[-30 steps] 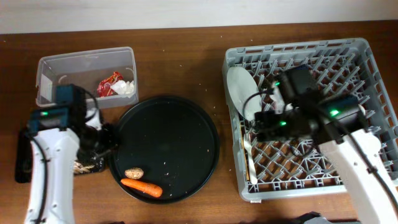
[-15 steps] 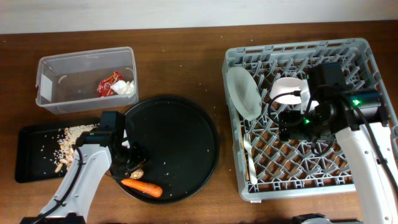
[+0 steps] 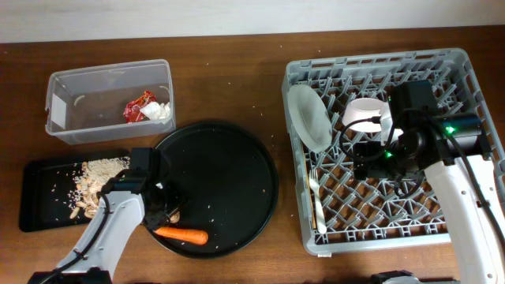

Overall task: Sort waste into correct bins and load items into the dishwasher rack
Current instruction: 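Pick the brown mushroom off the plate with the left gripper onto the black tray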

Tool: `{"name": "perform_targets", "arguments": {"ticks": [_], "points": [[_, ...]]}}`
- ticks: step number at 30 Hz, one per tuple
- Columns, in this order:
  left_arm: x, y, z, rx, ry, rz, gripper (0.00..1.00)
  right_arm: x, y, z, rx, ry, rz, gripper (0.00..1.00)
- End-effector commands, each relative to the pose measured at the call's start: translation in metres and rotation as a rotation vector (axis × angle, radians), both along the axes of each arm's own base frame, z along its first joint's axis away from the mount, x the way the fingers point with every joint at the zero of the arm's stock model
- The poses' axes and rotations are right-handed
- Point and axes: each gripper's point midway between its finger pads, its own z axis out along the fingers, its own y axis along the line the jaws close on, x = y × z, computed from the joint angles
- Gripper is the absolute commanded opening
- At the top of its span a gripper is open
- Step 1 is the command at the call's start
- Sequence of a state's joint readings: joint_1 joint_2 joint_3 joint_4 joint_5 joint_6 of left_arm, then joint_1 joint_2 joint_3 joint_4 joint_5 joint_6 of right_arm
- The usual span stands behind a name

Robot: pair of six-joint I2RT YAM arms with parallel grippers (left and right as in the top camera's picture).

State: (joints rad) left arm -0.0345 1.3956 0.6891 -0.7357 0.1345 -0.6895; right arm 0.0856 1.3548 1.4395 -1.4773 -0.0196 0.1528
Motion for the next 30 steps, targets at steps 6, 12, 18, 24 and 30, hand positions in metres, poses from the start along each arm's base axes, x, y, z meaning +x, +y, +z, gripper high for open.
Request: {"name": "perform_targets", "arguments": {"ticks": [6, 12, 18, 24, 30], "points": [[0.000, 0.005, -0.001, 0.030, -0.002, 0.008, 0.26, -0.001, -0.003, -0.001, -0.007, 0.008, -0.001, 0.88], [0.001, 0.009, -0.002, 0.051, -0.008, 0.011, 0.07, -0.002, -0.003, -0.001, -0.007, 0.012, -0.001, 0.88], [0.022, 0.009, 0.024, 0.060, -0.088, -0.040, 0.01, -0.003, -0.003, -0.002, -0.009, 0.014, 0.006, 0.87], [0.049, 0.044, 0.101, 0.130, -0.271, -0.015, 0.01, -0.003, -0.003, -0.002, -0.009, 0.014, 0.006, 0.87], [0.033, 0.167, 0.112, 0.247, -0.283, 0.387, 0.01, -0.003, -0.003, -0.002, -0.009, 0.015, 0.006, 0.88]]}}
